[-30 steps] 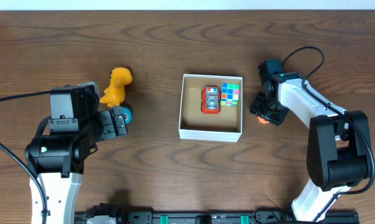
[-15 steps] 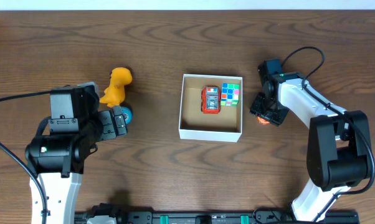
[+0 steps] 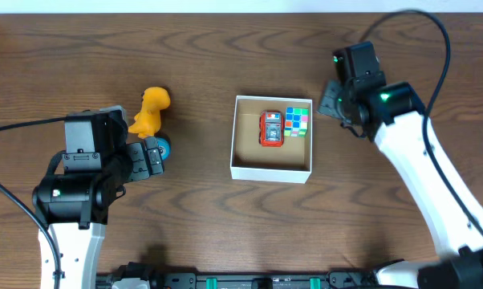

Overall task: Pack container
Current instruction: 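Carry the orange ball left into the box and release it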

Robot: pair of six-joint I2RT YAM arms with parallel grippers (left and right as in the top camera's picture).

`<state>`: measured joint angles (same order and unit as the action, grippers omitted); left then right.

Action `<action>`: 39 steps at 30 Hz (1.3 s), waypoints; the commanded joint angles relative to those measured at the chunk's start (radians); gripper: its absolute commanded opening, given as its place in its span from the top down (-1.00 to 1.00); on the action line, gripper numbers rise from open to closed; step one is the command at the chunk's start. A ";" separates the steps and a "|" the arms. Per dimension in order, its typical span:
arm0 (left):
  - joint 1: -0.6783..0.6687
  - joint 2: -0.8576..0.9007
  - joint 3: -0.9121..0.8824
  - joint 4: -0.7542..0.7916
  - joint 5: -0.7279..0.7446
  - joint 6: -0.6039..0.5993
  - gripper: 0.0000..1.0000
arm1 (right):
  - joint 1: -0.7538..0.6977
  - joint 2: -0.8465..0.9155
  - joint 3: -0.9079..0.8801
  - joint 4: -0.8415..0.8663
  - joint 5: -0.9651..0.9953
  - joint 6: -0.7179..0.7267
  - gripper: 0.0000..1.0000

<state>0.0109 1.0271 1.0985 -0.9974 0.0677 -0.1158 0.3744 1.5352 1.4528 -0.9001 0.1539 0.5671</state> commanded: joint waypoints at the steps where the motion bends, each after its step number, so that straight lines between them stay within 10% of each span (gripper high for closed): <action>1: -0.003 0.005 0.018 -0.005 -0.011 0.006 -0.96 | 0.094 0.002 0.051 0.012 -0.018 -0.106 0.97; 31: -0.003 0.005 0.018 -0.005 -0.011 0.006 -0.96 | 0.286 0.402 0.052 0.232 -0.061 -0.143 0.95; 39: -0.003 0.005 0.018 -0.005 -0.011 0.006 -0.96 | 0.287 0.407 0.052 0.235 -0.061 -0.143 0.24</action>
<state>0.0109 1.0271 1.0985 -0.9981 0.0677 -0.1158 0.6540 1.9244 1.4963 -0.6682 0.0860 0.4381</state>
